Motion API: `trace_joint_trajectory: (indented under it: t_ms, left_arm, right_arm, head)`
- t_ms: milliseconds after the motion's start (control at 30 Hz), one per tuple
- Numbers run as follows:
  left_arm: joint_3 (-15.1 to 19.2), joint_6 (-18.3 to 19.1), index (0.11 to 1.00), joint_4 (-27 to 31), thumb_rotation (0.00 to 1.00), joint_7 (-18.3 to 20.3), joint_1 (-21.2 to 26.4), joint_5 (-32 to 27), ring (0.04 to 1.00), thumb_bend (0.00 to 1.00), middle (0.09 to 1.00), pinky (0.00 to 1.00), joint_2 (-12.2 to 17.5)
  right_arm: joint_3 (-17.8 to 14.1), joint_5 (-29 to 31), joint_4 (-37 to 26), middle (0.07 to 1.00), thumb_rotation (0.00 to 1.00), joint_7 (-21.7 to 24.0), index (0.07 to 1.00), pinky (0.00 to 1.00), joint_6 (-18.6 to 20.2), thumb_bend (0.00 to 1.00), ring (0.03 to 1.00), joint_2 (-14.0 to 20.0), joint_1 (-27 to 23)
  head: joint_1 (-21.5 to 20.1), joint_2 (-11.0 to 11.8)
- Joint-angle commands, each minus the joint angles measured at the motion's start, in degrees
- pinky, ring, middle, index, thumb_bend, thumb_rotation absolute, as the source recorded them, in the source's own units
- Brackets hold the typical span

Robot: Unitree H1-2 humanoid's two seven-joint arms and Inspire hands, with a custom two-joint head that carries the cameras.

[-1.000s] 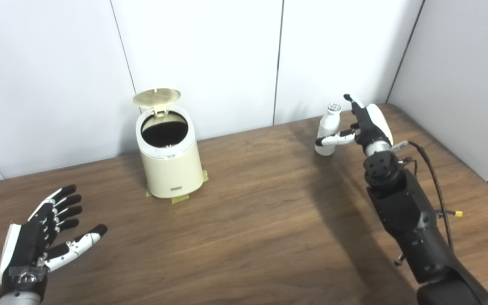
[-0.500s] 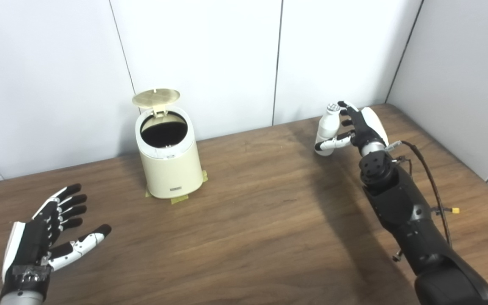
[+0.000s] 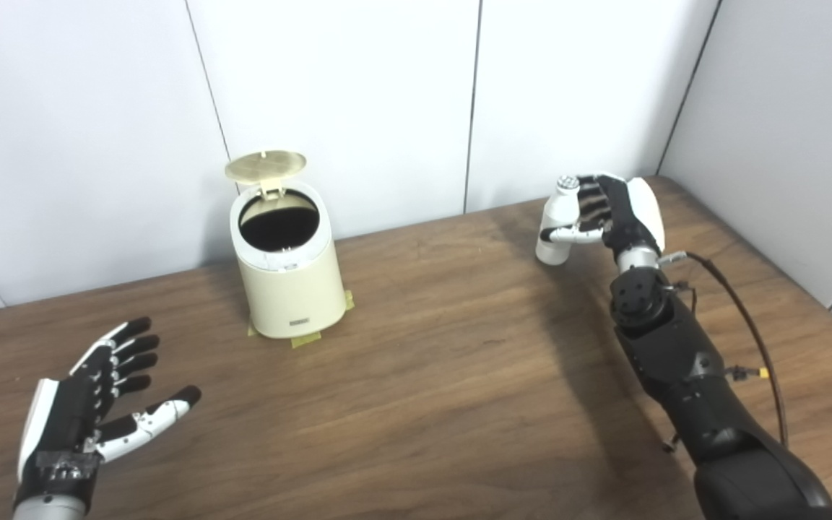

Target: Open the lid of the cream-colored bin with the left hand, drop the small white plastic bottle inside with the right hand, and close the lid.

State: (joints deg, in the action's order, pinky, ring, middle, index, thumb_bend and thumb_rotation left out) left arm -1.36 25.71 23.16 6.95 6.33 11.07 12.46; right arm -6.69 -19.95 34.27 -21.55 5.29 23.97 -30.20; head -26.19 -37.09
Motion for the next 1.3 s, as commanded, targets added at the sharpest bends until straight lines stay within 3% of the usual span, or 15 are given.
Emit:
trace_joint_trajectory:
  t_ms: [0, 533, 867, 967, 1067, 1267]
  left_arm:
    - [-0.3, -1.2, 0.883, 2.8, 0.00, -0.1, 2.0, 1.1, 0.811, 0.65, 0.828, 0.78, 0.8]
    - [-1.0, -1.2, 0.901, 3.1, 0.00, 0.3, 2.0, 1.9, 0.826, 0.65, 0.830, 0.80, 0.4]
    - [-1.4, -1.3, 0.903, 2.8, 0.00, -0.7, 1.7, 2.8, 0.816, 0.68, 0.838, 0.79, -1.4]
    - [-1.6, -0.9, 0.903, 2.9, 0.00, -0.7, 1.6, 3.4, 0.819, 0.68, 0.840, 0.80, -2.2]
    - [-1.9, -1.1, 0.896, 2.9, 0.00, -0.8, 1.3, 3.8, 0.814, 0.69, 0.835, 0.79, -2.9]
    - [-3.4, -2.8, 0.883, 1.9, 0.01, -1.6, 0.6, 5.5, 0.807, 0.71, 0.825, 0.76, -4.1]
  right_arm:
    - [-0.5, 0.1, -0.9, 0.495, 0.00, -1.9, 0.511, 0.39, -2.7, 0.52, 0.416, 1.1, -3.5]
    - [0.2, 0.8, -3.1, 0.501, 0.00, -1.6, 0.485, 0.42, -2.9, 0.52, 0.429, 1.6, -2.2]
    - [0.5, 0.5, -23.6, 0.496, 0.00, 2.1, 0.506, 0.39, 0.8, 0.52, 0.401, -0.7, 0.7]
    - [1.2, 0.0, -27.1, 0.495, 0.00, 3.6, 0.504, 0.41, 1.7, 0.52, 0.407, -1.4, 0.7]
    - [2.1, -0.2, -29.4, 0.503, 0.00, 4.6, 0.493, 0.40, 0.3, 0.52, 0.410, -2.3, 0.2]
    - [3.7, -0.2, -38.6, 0.496, 0.00, 9.7, 0.506, 0.39, 4.3, 0.52, 0.410, -4.5, -0.3]
  head:
    - [-0.1, 0.0]
    - [1.9, 0.0]
    - [5.8, 0.2]
    - [7.7, 0.3]
    - [10.1, 0.5]
    - [16.1, 0.4]
